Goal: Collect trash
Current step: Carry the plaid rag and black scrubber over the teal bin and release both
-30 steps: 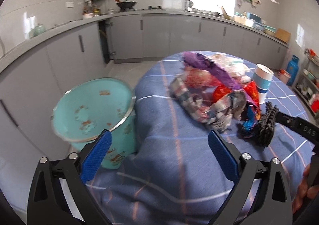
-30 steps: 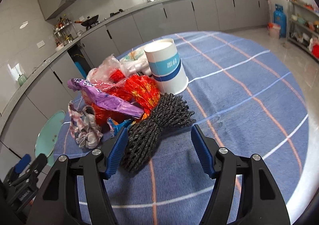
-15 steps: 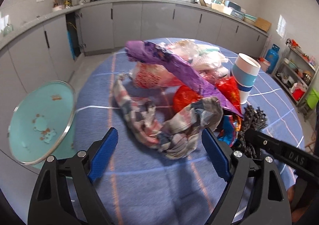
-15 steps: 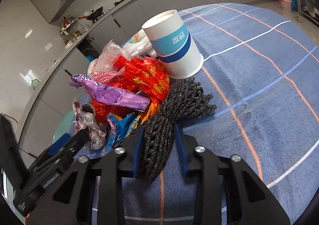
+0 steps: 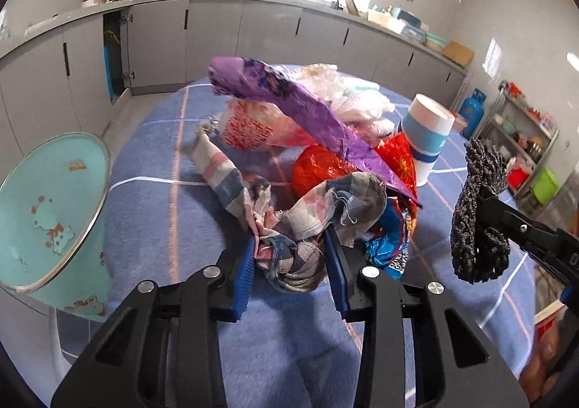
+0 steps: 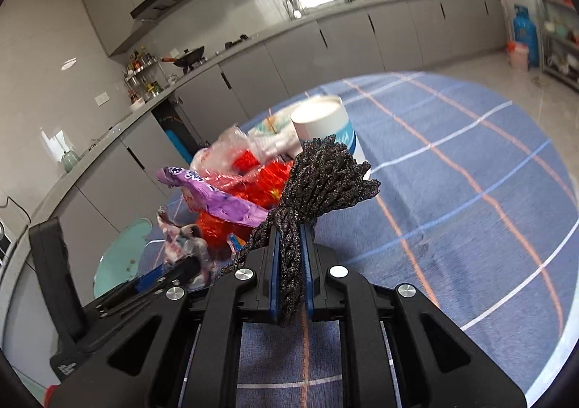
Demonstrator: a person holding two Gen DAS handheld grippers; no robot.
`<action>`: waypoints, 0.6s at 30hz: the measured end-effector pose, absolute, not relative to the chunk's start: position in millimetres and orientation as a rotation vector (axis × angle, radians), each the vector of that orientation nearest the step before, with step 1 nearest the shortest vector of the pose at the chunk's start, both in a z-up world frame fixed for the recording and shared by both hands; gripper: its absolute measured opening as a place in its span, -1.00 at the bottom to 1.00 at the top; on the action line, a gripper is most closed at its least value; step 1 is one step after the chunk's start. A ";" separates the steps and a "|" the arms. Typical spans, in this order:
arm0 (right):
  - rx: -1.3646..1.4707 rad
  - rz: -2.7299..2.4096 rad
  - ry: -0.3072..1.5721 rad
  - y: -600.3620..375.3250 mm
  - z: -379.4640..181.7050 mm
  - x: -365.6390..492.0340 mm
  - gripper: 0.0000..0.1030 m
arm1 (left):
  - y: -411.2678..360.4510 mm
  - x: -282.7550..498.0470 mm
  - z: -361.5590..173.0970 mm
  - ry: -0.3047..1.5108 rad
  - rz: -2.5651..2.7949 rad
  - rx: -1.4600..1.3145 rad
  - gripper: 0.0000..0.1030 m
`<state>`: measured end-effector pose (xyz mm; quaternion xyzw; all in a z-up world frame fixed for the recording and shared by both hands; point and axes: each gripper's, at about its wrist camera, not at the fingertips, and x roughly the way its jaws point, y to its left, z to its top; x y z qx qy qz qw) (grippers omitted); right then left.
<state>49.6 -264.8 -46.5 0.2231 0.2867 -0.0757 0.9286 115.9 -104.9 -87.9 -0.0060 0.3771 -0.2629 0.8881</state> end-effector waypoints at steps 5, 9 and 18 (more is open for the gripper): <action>0.413 -0.143 0.550 -256.0 -33.0 52.3 -0.77 | -80.5 99.9 -62.1 0.689 -0.519 -0.025 -0.32; 0.367 -0.108 0.529 -241.6 -19.9 63.9 -0.77 | -57.1 97.7 -43.0 0.639 -0.474 -0.060 -0.31; 0.260 0.043 0.529 -180.3 1.7 109.5 -0.77 | 11.4 117.6 -17.1 0.599 -0.307 -0.111 -0.31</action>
